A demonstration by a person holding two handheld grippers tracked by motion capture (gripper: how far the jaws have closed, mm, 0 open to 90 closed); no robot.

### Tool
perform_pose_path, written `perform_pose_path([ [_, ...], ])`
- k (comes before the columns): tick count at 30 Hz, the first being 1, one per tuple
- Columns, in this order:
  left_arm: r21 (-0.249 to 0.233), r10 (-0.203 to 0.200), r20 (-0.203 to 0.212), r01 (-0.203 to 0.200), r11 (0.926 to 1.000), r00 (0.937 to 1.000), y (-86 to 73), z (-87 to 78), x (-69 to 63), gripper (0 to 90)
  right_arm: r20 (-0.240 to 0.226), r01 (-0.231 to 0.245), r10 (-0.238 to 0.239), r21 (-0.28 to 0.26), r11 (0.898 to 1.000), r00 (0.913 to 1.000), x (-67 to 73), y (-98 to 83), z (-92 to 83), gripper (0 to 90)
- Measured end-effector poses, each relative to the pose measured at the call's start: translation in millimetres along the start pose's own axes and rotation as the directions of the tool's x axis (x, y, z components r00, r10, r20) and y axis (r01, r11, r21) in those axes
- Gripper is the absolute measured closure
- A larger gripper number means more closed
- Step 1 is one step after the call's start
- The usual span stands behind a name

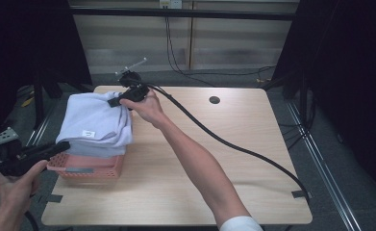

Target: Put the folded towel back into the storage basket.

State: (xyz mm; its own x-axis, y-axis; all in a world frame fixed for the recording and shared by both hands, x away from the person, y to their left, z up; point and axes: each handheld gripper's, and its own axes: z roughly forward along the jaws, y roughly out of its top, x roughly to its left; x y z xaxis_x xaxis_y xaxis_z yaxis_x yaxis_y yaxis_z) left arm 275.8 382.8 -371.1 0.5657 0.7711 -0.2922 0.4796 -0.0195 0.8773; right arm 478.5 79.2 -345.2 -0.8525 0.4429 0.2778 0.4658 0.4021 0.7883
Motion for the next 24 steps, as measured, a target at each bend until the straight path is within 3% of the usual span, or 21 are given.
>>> perform_pose_path([
  [3, 0.021, -0.011, -0.036, 0.012, 0.9997, 0.9993, -4.7, -3.3, 8.8, 71.8, -0.010, -0.018, 0.018, -0.009, 1.000, 0.9998, 1.2, 0.6, 9.9, 73.0],
  [5, 0.024, -0.031, -0.056, 0.033, 0.9992, 0.9980, -7.5, -5.8, 15.9, 71.9, -0.002, -0.031, 0.031, 0.005, 1.000, 0.9995, 3.4, -3.2, 30.9, 73.0],
  [6, 0.037, -0.036, -0.078, 0.039, 0.9985, 0.9963, -10.4, -7.6, 24.4, 71.9, 0.001, -0.043, 0.043, 0.005, 0.999, 0.9991, 3.2, -6.0, 36.7, 73.0],
  [7, 0.037, -0.036, -0.078, 0.039, 0.9985, 0.9963, -10.4, -7.6, 24.4, 71.9, 0.003, -0.052, 0.052, 0.006, 0.999, 0.9987, 3.0, -8.3, 40.8, 73.0],
  [8, 0.060, -0.053, -0.103, 0.060, 0.9964, 0.9933, -15.8, -5.0, 34.0, 71.9, 0.010, -0.060, 0.060, 0.006, 0.998, 0.9982, 2.4, -12.4, 46.9, 73.0],
  [10, 0.094, -0.053, -0.120, 0.065, 0.9935, 0.9913, -22.2, 0.8, 39.7, 71.9, 0.024, -0.079, 0.079, 0.013, 0.997, 0.9966, 1.3, -18.9, 55.1, 73.0],
  [13, 0.109, -0.061, -0.134, 0.076, 0.9911, 0.9891, -29.5, 5.9, 44.9, 71.8, 0.056, -0.091, 0.090, 0.022, 0.996, 0.9944, 0.4, -29.0, 66.9, 73.0],
  [14, 0.133, -0.052, -0.156, 0.073, 0.9884, 0.9864, -32.6, 8.6, 47.3, 71.8, 0.065, -0.097, 0.095, 0.024, 0.995, 0.9933, 0.5, -31.2, 69.0, 73.0],
  [17, 0.140, -0.066, -0.158, 0.088, 0.9862, 0.9852, -37.2, 10.7, 51.5, 71.6, 0.081, -0.101, 0.098, 0.029, 0.994, 0.9919, 0.9, -38.7, 78.9, 72.9],
  [22, 0.175, -0.067, -0.192, 0.101, 0.9794, 0.9792, -42.9, 19.9, 55.7, 71.1, 0.087, -0.122, 0.119, 0.031, 0.992, 0.9891, -4.4, -46.0, 90.5, 72.6],
  [24, 0.184, -0.061, -0.192, 0.097, 0.9782, 0.9796, -43.2, 21.8, 56.0, 70.5, 0.096, -0.125, 0.121, 0.031, 0.992, 0.9879, -4.9, -48.2, 92.3, 72.4],
])
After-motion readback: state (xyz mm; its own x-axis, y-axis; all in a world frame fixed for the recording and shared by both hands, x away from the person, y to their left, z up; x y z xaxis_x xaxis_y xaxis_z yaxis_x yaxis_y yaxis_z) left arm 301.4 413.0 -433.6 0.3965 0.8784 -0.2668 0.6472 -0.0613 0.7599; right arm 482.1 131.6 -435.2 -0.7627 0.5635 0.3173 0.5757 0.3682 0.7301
